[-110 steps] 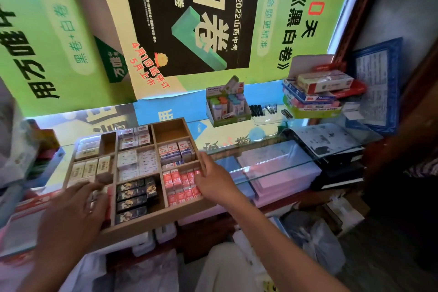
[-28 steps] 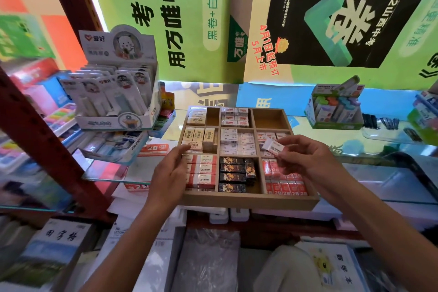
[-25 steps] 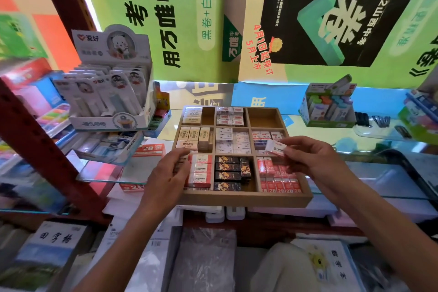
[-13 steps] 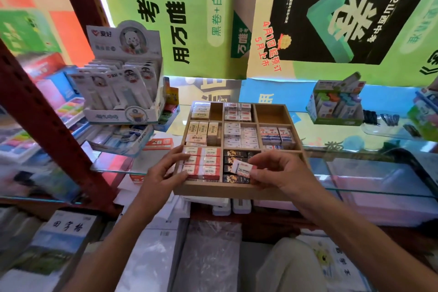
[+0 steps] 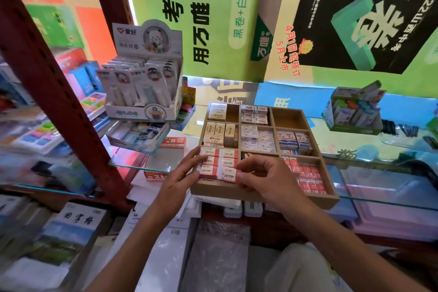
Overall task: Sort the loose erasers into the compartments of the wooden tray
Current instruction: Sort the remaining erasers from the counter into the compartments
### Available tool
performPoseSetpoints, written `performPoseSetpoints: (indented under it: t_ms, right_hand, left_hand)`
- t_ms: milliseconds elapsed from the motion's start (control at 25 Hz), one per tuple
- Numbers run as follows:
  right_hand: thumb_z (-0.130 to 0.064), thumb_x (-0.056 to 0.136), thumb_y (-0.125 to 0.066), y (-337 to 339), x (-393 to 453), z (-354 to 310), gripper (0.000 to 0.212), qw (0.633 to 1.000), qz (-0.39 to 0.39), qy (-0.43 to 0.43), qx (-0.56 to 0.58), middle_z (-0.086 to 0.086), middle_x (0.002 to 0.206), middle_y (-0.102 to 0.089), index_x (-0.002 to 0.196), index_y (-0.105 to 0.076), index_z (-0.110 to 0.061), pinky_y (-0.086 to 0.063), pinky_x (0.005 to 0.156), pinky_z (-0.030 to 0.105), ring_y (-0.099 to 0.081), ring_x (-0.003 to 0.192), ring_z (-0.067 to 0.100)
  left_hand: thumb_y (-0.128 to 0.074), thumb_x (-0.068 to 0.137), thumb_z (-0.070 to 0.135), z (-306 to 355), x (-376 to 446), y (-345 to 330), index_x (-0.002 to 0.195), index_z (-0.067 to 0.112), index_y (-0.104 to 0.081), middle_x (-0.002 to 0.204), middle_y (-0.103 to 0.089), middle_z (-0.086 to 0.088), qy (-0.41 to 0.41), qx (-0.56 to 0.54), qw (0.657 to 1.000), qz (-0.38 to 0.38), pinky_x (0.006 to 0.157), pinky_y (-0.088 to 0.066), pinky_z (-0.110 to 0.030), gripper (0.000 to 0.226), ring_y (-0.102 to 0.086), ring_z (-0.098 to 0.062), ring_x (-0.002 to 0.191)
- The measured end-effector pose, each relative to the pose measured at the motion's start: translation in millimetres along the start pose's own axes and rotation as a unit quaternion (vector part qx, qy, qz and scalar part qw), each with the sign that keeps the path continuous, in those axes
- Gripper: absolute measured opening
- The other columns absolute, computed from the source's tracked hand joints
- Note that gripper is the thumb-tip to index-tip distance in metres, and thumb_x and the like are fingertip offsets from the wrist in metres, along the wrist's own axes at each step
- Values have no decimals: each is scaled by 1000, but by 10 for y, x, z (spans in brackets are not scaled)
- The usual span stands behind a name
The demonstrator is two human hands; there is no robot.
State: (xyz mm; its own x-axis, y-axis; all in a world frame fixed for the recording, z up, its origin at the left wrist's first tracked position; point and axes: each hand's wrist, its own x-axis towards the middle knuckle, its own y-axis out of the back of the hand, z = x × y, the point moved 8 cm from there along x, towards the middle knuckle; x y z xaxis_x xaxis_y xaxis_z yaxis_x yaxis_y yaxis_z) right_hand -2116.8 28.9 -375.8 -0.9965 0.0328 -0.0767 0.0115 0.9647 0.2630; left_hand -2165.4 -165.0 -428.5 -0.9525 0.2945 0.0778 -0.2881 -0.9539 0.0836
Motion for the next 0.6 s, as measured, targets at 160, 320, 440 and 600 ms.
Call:
performPoseSetpoints:
  t_ms: [160,320,440,600]
  right_hand:
    - [-14,86,-75,-24,33,-47,14,998,15,37,-43,-9,94,-74,93,-75,-26,-56,73,19,-69,88,3]
    - [-17,86,-75,5,39,-73,13,995,29,63,-75,-13,95,-73,94,-74,-28,-56,75,18,-66,93,-3]
    - [-17,84,-77,-61,52,-107,12,992,23,80,-97,-14,92,-72,92,-74,-26,-52,74,12,-65,91,-6]
    - [-17,87,-74,-266,50,-160,12,976,8,134,-173,-17,86,-69,94,-73,-26,-52,71,12,-65,84,-4]
  left_hand:
    - [-46,101,7,-12,4,-3,126,29,-60,145,-40,27,-8,23,1000,2,92,-43,-8,36,-41,21,123]
    - [-42,103,4,-8,1,-12,127,29,-59,145,-39,27,-7,28,1000,0,91,-41,-5,39,-39,24,121]
    - [-40,103,3,-3,-12,-28,128,27,-59,146,-40,25,-7,11,1000,3,91,-41,-5,40,-39,24,123]
    - [-39,103,4,20,-27,-35,128,31,-57,146,-39,26,-10,6,1000,1,91,-40,-4,41,-36,24,125]
